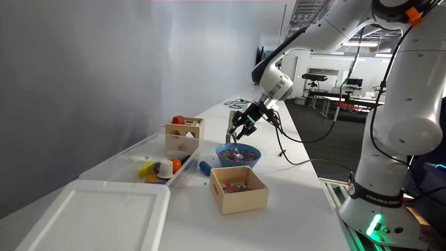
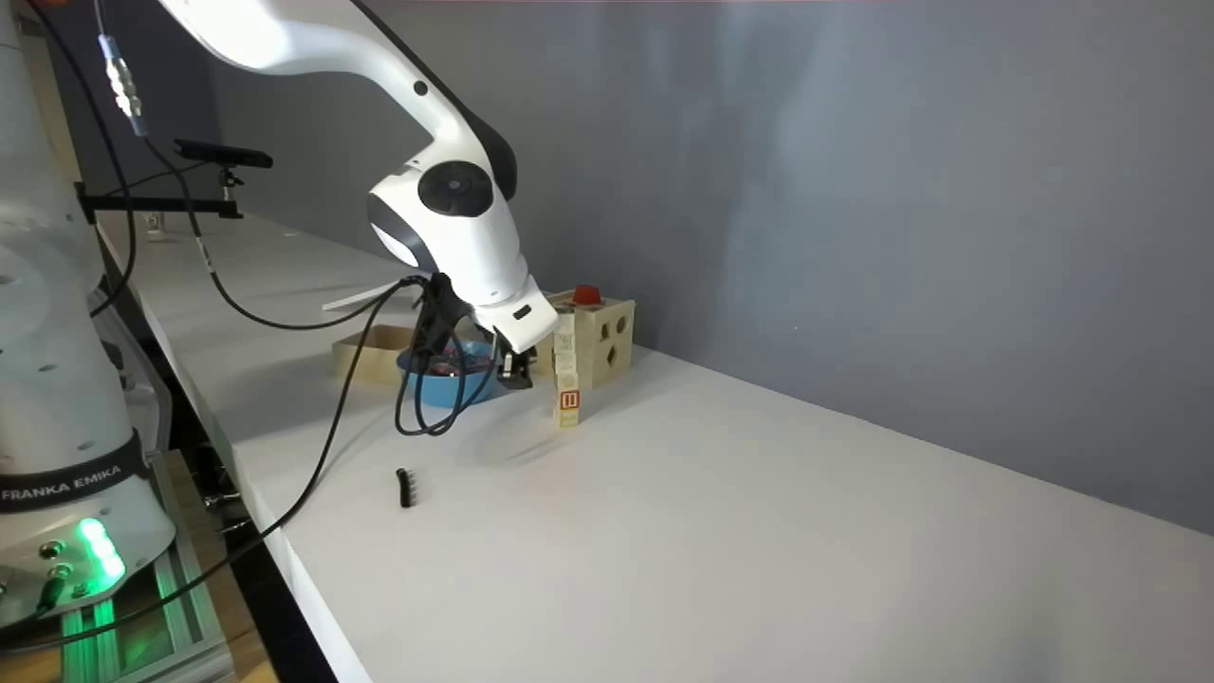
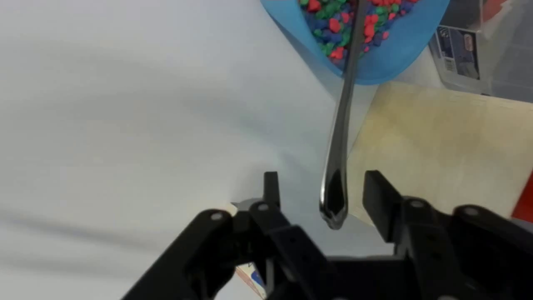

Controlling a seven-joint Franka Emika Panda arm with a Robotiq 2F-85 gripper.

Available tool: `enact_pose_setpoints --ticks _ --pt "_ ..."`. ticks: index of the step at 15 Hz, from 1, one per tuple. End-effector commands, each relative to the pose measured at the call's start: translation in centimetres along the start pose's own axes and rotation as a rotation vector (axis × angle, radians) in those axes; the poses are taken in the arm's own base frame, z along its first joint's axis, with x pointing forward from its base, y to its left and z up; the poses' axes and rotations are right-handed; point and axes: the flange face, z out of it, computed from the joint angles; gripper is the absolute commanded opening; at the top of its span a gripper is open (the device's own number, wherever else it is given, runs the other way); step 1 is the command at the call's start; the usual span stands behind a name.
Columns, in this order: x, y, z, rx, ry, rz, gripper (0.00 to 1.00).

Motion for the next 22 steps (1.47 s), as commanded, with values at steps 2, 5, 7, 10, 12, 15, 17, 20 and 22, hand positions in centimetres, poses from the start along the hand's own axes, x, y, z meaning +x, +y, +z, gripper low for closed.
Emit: enact_pose_setpoints --ticks 2,5,7,10,12,15,17,20,22 --pt "0.5 -0.1 0.0 0.025 0.027 -0.021 0.18" --pt "0.3 -0.2 0.0 0.032 0.026 -0.034 0.01" --pt "0.2 -0.4 -0.1 0.033 0.029 -0.040 0.00" --pt "-0.7 -0.6 -1.2 0.036 0.039 -0.060 0.01" --pt "-1.5 -0.3 -2.7 0.047 0.055 -0.093 0.01" --pt "-2.8 0.2 -5.2 0.092 0.095 -0.137 0.01" --pt "-3.8 1.0 -7.0 0.103 0.123 -0.149 0.01" --pt "-4.5 2.0 -10.3 0.129 0.200 -0.138 0.01" --pt "-4.6 2.7 -12.6 0.130 0.265 -0.112 0.01"
